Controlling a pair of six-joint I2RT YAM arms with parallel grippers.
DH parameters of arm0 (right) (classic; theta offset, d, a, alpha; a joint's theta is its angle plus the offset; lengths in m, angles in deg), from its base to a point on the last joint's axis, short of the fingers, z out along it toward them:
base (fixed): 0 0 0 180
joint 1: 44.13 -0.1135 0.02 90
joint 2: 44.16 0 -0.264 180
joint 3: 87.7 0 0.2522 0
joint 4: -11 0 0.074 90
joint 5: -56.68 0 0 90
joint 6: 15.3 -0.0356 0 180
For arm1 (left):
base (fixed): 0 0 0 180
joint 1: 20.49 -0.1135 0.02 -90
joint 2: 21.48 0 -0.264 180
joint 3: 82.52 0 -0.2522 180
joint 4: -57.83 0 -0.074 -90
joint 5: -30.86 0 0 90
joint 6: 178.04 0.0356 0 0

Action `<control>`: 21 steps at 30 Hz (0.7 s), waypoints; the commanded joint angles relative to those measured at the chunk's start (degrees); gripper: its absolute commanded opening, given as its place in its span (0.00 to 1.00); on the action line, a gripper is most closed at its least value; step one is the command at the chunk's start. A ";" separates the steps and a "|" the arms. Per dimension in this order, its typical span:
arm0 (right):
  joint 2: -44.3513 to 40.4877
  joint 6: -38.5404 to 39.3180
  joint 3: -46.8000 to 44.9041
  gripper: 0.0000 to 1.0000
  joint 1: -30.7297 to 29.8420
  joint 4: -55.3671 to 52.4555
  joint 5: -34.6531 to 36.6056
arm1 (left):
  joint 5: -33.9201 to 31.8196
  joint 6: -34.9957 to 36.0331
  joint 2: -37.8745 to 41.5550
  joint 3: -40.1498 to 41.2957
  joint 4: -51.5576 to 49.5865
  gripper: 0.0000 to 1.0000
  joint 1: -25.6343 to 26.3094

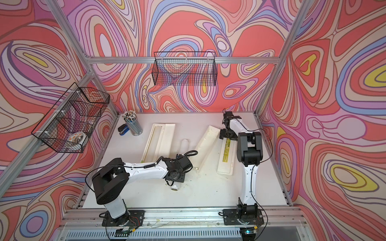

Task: Put plastic wrap rolls into dispensers
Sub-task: Pick up the plastic wrap from the center of the board, then place the plastic wrap into the plastic wrap cutting box.

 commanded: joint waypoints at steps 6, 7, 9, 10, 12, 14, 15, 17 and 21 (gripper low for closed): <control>0.46 4.12 -1.44 0.98 0.17 2.43 -1.71 | -12.44 1.17 12.90 -0.85 -9.17 0.15 2.39; 0.53 4.24 -1.46 0.98 0.29 2.59 -2.46 | -13.22 1.94 13.93 -1.24 -9.53 0.15 2.62; 0.55 4.32 -1.86 0.98 0.29 2.99 -3.93 | -14.37 3.20 15.54 -1.95 -9.91 0.12 3.06; 0.49 4.07 -2.09 0.98 0.33 3.25 -4.55 | -14.85 4.28 16.37 -2.21 -9.56 0.11 3.42; 0.49 4.21 -2.23 0.98 0.33 3.38 -6.05 | -15.10 6.65 17.83 -2.31 -7.90 0.08 3.96; 0.05 4.11 -2.72 0.98 0.38 3.52 -7.16 | -15.93 9.31 18.83 -3.44 -6.81 0.06 4.07; -0.10 4.00 -2.79 0.98 0.38 3.27 -7.50 | -15.90 11.54 19.23 -3.82 -5.34 0.05 4.07; -0.53 3.80 -3.33 0.98 0.42 3.21 -8.38 | -15.01 16.99 20.04 -4.61 -1.21 0.05 4.07; -0.91 3.79 -4.26 0.98 0.56 3.15 -9.83 | -11.26 27.32 17.77 -8.00 6.22 0.05 4.06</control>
